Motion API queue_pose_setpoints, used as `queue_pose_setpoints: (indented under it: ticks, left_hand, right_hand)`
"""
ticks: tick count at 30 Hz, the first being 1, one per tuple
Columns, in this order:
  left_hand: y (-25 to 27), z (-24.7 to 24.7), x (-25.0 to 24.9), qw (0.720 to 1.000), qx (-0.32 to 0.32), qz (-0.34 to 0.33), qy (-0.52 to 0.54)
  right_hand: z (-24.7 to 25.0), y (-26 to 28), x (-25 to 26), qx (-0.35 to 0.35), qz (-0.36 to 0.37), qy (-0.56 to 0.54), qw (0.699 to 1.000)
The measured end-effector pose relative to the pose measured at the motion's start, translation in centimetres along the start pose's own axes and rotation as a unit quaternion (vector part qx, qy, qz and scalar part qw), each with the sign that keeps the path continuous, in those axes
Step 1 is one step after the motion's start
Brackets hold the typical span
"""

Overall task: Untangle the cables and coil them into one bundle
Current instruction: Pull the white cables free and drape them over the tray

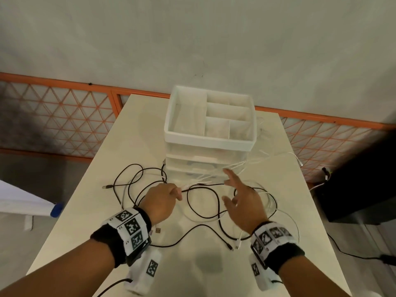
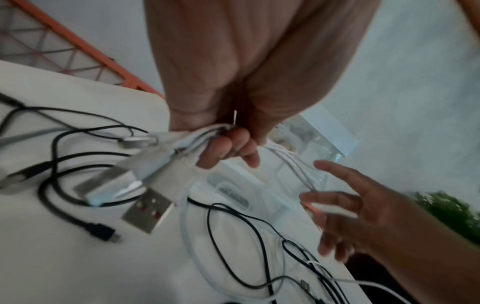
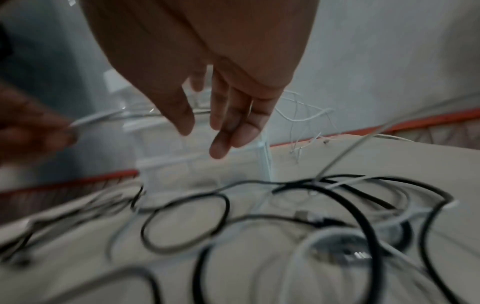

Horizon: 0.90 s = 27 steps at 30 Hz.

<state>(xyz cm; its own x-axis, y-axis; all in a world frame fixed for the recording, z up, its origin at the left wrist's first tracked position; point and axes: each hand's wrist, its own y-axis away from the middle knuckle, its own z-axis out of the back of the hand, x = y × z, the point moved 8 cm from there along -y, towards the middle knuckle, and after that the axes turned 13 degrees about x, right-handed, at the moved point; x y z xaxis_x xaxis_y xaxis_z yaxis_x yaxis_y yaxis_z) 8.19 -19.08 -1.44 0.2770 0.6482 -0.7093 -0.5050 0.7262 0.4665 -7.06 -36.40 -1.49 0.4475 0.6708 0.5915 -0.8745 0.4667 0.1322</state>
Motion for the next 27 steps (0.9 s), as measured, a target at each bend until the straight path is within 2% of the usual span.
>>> queue_pose_setpoints:
  ticks: [3,7,10,14,17,21,24,27]
  left_hand:
    - [0.1,1.5,0.8,0.998,-0.04,0.01,0.043]
    - [0.4,2.8,-0.9,0.996,-0.044,-0.032,0.073]
    - [0.3,2.9,-1.6,0.986,-0.029,-0.044,0.159]
    - [0.7,3.3,-2.4,0.98,-0.015,-0.064,0.19]
    - [1.1,4.0,-4.0,0.977,-0.015,-0.099,0.189]
    - [0.8,3.7,-6.2,0.97,0.006,-0.134,0.2]
    - [0.3,3.8,-6.7,0.976,-0.007,-0.132,0.173]
    - [-0.6,4.1,-5.5,0.983,-0.006,-0.104,0.148]
  right_hand:
    - [-3.1,1.1,-0.9,0.028,-0.007,0.028,0.999]
    - [-8.2,0.9,-1.7,0.184,-0.032,0.09,0.978]
    - [-9.8,0.7,-1.8,0.217,-0.068,0.132,0.965]
    - [-10.3,0.9,0.7,0.242,-0.011,0.14,0.96]
    - [-6.2,-0.2,4.8,0.18,0.069,0.084,0.978]
    - [2.0,-1.2,10.3,0.053,0.154,-0.027,0.986]
    - [7.4,-1.2,11.6,-0.016,0.148,-0.127,0.981]
    - [11.6,-0.8,10.2,-0.09,0.136,-0.23,0.959]
